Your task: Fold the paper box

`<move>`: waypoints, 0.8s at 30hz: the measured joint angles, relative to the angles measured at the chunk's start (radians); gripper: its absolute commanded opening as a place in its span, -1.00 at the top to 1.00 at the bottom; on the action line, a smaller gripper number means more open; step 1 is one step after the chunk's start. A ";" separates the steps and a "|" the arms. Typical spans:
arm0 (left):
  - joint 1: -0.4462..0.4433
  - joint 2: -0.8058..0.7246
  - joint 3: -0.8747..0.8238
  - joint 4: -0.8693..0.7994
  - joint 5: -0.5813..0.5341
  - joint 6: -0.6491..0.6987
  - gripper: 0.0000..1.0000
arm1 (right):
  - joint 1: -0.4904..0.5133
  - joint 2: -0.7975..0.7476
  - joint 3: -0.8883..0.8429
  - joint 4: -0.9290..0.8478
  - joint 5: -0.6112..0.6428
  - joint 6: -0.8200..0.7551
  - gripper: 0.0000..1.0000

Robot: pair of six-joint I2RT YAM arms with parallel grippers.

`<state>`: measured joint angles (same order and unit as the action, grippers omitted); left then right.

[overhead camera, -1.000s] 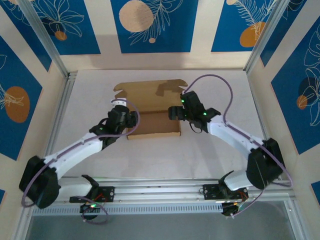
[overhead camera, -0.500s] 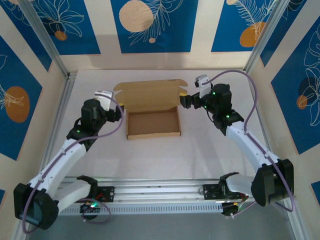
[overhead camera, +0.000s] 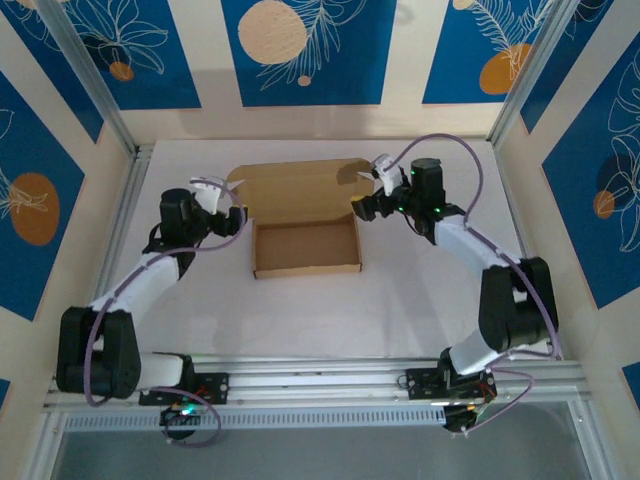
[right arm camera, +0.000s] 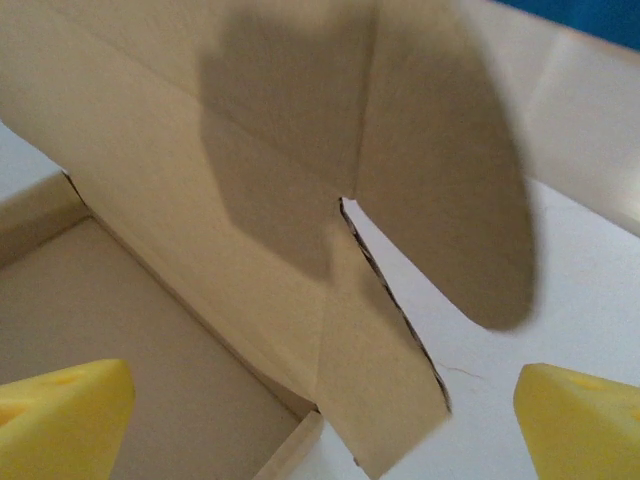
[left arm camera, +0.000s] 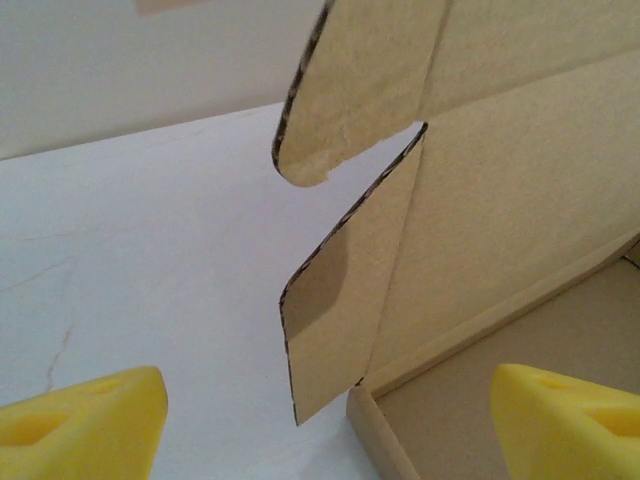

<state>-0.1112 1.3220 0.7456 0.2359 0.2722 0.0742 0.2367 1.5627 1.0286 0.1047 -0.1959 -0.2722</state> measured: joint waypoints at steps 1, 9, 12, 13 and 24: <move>0.000 0.020 0.003 0.013 0.008 0.005 -0.63 | 0.006 0.027 0.020 -0.005 0.019 -0.008 -0.92; 0.000 0.095 0.055 0.039 0.042 0.013 -0.27 | 0.019 0.130 0.149 -0.042 0.073 -0.029 -0.55; 0.000 0.102 0.069 0.048 0.050 0.013 -0.04 | 0.022 0.130 0.150 -0.050 0.072 -0.033 -0.36; 0.000 0.105 0.073 0.050 0.051 0.011 0.07 | 0.024 0.130 0.150 -0.057 0.069 -0.032 -0.28; -0.003 0.129 0.091 0.062 0.099 -0.043 0.78 | 0.049 0.130 0.150 -0.095 0.056 0.008 0.25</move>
<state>-0.1139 1.4506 0.8368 0.2981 0.3714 0.0307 0.2855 1.6924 1.1782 0.0093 -0.1398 -0.2642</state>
